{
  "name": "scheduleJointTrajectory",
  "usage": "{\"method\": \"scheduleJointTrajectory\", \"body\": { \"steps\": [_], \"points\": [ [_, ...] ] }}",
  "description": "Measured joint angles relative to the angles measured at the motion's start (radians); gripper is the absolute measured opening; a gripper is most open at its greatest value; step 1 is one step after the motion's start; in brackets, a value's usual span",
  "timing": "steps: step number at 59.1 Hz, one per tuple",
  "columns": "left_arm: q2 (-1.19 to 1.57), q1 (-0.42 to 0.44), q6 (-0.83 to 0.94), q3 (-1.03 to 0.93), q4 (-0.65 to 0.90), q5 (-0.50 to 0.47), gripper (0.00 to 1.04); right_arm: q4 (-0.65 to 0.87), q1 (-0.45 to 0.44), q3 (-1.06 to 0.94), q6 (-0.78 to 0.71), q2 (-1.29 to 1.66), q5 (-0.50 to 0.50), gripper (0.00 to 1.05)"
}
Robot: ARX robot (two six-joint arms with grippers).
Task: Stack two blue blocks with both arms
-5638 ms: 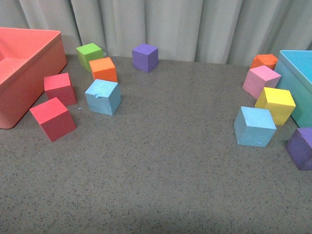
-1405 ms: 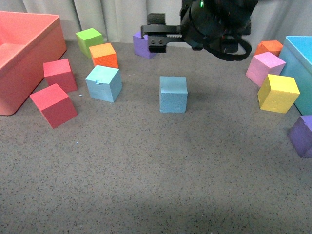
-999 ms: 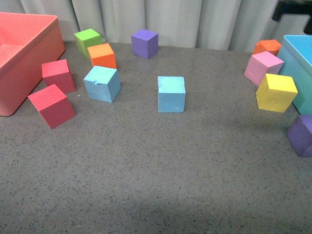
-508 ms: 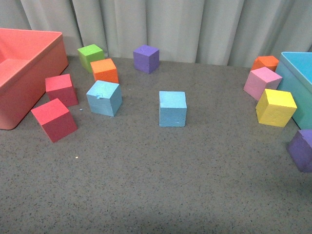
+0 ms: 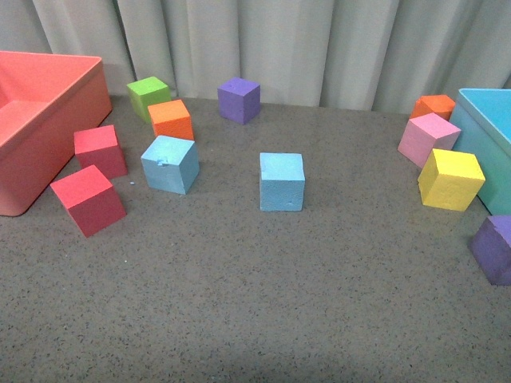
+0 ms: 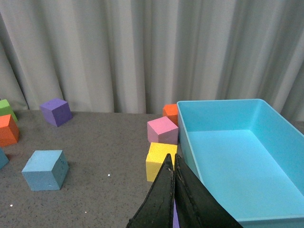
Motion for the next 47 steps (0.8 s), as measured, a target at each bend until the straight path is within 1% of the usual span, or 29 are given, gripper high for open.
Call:
{"method": "scheduleJointTrajectory", "body": {
  "steps": [29,47],
  "points": [
    [0.000,0.000,0.000,0.000,0.000,0.000,0.98,-0.327,0.000,-0.016,0.000,-0.362,0.000,0.01],
    [0.000,0.000,0.000,0.000,0.000,0.000,0.98,-0.461,0.000,-0.016,0.000,-0.499,0.000,0.01]
  ]
}}
